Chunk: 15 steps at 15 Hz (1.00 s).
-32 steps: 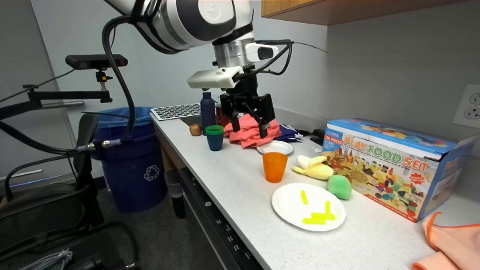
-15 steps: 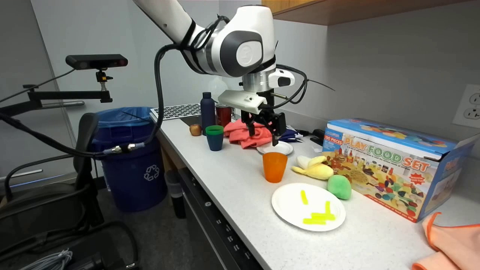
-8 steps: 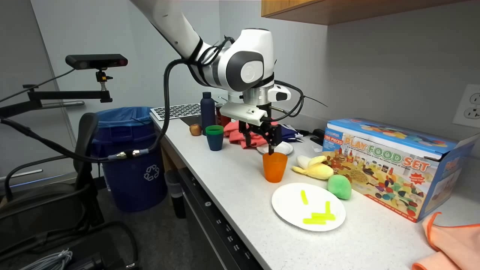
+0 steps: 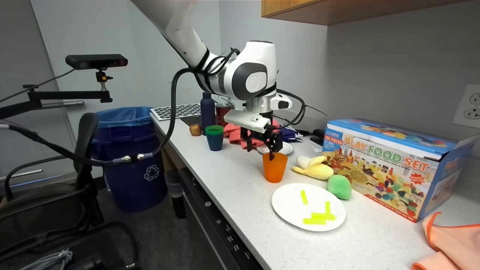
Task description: Pour the chips from the orange cup onto the white plate
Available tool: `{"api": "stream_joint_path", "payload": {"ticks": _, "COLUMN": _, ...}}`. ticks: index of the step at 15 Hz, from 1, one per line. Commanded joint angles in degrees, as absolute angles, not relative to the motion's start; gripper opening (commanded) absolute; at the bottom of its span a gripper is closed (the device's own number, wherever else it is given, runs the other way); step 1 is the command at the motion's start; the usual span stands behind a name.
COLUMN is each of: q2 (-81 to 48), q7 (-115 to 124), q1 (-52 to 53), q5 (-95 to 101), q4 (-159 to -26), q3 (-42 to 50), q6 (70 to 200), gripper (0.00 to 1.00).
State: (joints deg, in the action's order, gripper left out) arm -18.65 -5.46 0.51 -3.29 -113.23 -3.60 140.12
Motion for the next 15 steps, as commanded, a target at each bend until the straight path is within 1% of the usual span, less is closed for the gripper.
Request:
{"api": "stream_joint_path", "payload": {"ticks": 1, "q2": -20.7, "q7": -7.1, "q1": 0.6, "q5": -3.5, "q4": -110.1, "q3": -4.1, "q6": 138.8, "gripper": 0.65}}
{"api": "stream_joint_path", "payload": {"ticks": 9, "q2": -21.0, "q7": -6.4, "q1": 0.7, "q5": -2.7, "q4": -108.2, "q3": -3.9, "q6": 138.5, "gripper": 0.05}}
{"api": "stream_joint_path", "payload": {"ticks": 10, "q2": -21.1, "q7": -6.3, "q1": 0.6, "q5": -2.8, "q4": -108.1, "q3": -3.8, "q6": 138.4, "gripper": 0.0}}
{"api": "stream_joint_path", "payload": {"ticks": 15, "q2": -21.0, "q7": -5.4, "q1": -0.2, "q5": -4.5, "q4": -107.1, "q3": -3.5, "q6": 138.3, "gripper": 0.01}}
